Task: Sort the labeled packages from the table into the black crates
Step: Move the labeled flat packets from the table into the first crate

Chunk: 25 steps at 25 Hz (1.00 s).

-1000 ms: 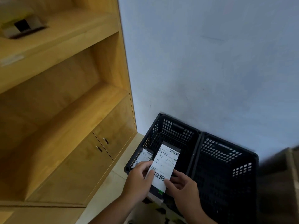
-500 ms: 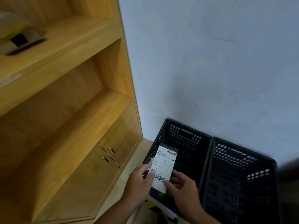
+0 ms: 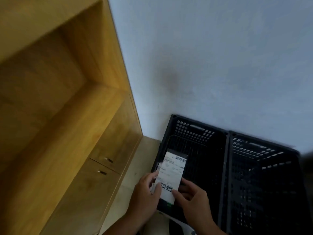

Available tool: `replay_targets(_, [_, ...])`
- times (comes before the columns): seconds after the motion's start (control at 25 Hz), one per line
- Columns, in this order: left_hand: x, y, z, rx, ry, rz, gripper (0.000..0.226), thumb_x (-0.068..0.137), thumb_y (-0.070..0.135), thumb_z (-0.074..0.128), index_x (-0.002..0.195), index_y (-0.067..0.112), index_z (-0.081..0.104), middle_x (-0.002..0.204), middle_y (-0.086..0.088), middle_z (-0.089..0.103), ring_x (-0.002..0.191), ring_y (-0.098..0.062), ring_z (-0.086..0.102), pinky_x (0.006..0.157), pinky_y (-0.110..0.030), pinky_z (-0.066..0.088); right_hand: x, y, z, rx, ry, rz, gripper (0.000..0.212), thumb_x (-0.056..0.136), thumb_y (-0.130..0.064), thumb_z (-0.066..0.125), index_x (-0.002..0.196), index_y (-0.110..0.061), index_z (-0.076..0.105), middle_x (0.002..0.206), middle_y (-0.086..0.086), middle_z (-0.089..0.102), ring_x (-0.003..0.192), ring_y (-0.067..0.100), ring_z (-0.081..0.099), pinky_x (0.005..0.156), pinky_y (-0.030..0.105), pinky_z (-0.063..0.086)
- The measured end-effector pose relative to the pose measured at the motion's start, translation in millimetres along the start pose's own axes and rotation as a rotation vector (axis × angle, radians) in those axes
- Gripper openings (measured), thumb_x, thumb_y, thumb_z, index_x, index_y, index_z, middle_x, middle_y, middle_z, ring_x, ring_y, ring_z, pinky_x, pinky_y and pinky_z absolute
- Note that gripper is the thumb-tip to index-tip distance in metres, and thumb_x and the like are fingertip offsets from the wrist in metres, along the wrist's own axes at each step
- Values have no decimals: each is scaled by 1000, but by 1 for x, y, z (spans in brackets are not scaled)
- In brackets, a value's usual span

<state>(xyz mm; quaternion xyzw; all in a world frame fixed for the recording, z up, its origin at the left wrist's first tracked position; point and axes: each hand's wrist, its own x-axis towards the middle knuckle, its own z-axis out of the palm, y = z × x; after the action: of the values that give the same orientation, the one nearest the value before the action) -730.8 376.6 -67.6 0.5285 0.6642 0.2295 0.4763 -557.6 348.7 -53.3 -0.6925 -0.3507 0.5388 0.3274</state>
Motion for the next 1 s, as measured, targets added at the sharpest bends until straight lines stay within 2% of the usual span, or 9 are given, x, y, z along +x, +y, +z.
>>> replay_targets(0.12, [41,-50,13,235,-32,76,50,100,40,54,149,36,43,141,19,45,131,-3,41,108,-28,44,43,48,30,-12,61,59,54,87,-1,76,138,-11,60,102,-5,77,86,7,76,74,23,62])
replay_targets(0.24, [75,-102,24,257,-6,32,61,98,45,53,153,41,27,145,26,30,136,3,27,114,-28,33,87,98,55,-46,88,92,52,89,-3,75,138,-15,62,98,-14,76,87,-2,73,71,14,59])
replay_targets(0.4, [92,-146,30,182,-7,-45,62,91,54,50,150,42,35,151,21,37,139,-1,34,116,-33,35,123,138,74,-121,109,121,48,89,-5,77,134,-18,66,91,-24,71,82,-12,69,73,8,54])
replay_targets(0.56, [95,-149,32,183,-39,-36,65,84,64,41,146,47,36,143,30,39,135,5,37,112,-26,36,134,152,82,-227,87,134,47,90,-5,75,133,-20,66,90,-26,68,78,-17,66,67,-2,47])
replay_targets(0.76, [103,-146,38,174,-50,-45,59,91,54,50,148,40,40,142,26,42,134,4,40,108,-24,37,143,162,80,-295,39,155,44,92,-4,72,132,-20,68,102,-18,72,83,-13,62,75,0,46])
replay_targets(0.88, [102,-144,38,188,-48,-49,54,95,46,54,147,39,42,141,24,44,133,3,41,108,-22,38,147,162,75,-290,-53,178,49,91,-5,74,136,-21,64,115,-11,74,88,-12,64,79,2,49])
replay_targets(0.92, [99,-142,37,196,-54,-51,52,96,43,56,147,39,42,141,25,44,133,4,41,106,-20,37,146,159,72,-267,-99,202,52,90,-4,74,138,-20,62,120,-9,73,93,-9,65,83,5,51])
replay_targets(1.0, [93,-130,34,217,-70,-49,51,98,37,59,147,39,42,140,26,44,133,4,41,107,-20,37,138,149,60,-238,-163,238,62,89,-6,76,145,-17,53,133,-2,67,114,4,65,101,22,53])
